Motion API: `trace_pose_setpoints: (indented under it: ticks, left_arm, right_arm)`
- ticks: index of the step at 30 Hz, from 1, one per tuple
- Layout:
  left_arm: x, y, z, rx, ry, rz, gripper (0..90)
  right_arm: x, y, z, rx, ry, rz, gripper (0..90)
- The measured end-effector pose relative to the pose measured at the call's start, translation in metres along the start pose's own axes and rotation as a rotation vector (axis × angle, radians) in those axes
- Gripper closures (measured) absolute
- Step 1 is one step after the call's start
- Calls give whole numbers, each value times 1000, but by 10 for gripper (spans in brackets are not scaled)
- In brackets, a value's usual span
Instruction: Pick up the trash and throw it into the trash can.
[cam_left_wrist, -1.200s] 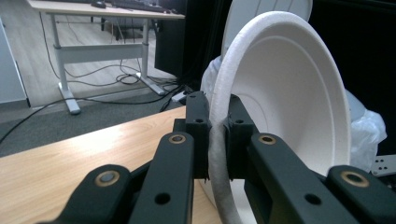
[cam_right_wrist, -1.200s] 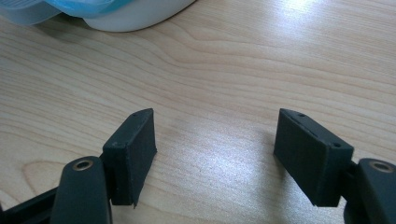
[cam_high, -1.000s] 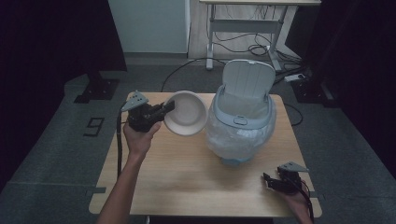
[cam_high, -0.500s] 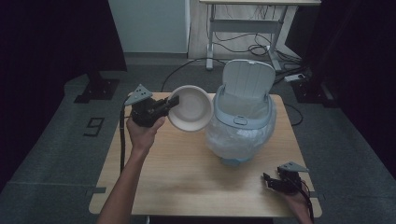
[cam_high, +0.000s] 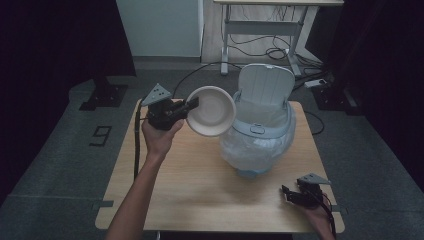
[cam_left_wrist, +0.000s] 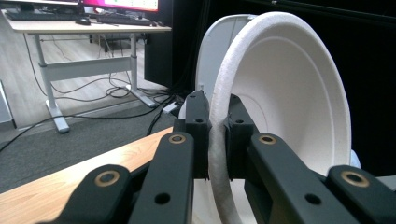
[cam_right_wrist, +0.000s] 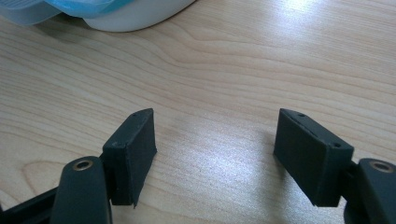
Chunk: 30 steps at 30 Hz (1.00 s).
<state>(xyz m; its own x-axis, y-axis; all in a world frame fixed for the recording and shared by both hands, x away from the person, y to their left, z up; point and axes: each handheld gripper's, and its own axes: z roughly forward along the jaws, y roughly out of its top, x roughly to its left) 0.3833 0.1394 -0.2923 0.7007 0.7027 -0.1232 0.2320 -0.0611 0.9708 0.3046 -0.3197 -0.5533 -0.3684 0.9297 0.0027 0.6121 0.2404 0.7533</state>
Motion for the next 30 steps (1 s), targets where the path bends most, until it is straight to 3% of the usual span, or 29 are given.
trace_pose_setpoints:
  ticks: [5,30]
  left_arm:
    - [-2,4,6,1,-6,-8,828]
    - [-19,23,43,31,-24,29,827]
  right_arm:
    - [0,0,0,-1,0,1,289]
    - [0,0,0,1,2,-1,284]
